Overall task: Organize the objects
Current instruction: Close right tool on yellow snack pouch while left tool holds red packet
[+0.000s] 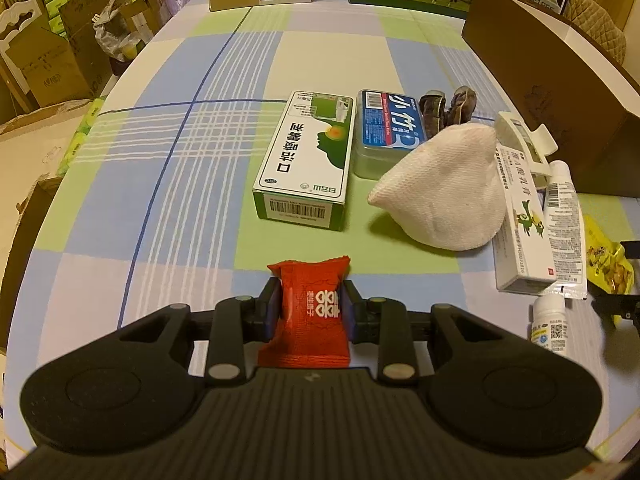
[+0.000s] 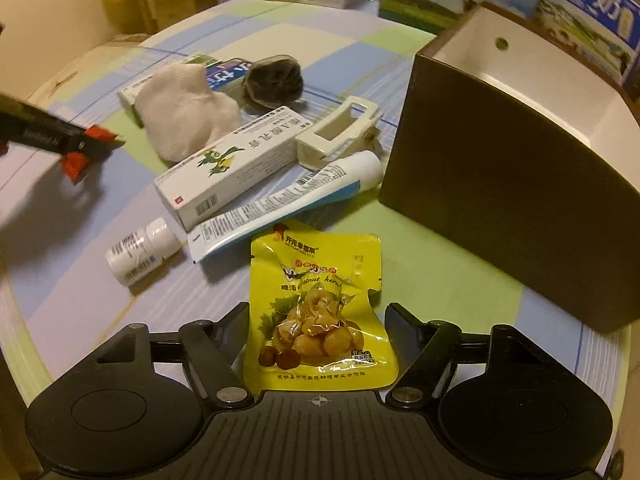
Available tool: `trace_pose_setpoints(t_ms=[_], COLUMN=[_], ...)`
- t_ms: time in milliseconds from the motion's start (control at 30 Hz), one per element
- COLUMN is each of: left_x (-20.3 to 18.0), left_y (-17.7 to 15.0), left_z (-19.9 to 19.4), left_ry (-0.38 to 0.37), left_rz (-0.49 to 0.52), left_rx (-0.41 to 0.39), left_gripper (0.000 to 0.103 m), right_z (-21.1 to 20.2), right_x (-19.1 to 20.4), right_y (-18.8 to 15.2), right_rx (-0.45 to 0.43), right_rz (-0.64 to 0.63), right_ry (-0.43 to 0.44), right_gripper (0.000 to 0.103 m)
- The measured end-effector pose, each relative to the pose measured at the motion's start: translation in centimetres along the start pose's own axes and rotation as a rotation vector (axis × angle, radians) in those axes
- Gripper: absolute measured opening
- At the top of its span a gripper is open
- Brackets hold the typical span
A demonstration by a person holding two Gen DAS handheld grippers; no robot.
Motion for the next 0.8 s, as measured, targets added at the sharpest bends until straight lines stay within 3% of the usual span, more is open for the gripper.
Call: trace_pose_setpoints(t_ms=[433,633,800], left_x=[-0.3,-0.5,-1.1], left_y=[-0.1,-0.6,-1.1], left_z=[-0.1,-0.8,-1.8], left_ry=[-0.009,-0.033,-0.058], left_rz=[0.010,0.006,0.009], left_rx=[0.006,0.015,0.021], left_gripper=[0.027,0.024,0.023], right_z=[0.2,-1.3,-3.6], right_x=[0.2,-0.1,-0.7], right_y=[1.0,0.8,0.6], right_rx=[0.005,0.019,-0.020], right_rz=[0.030,0.079,0.130], right_ry=[0.028,0.033,0.030], right_gripper=[0.060,0.056,0.055])
Point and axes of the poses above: each gripper's, at about its wrist camera, not at the fingertips, and z roughly the way its jaws point, x to its left, y to its top, the point moved 1 cm from there along z, roughly the way its jaws point, and after that the axes turned 4 degrees about z, right-handed, at the moved point
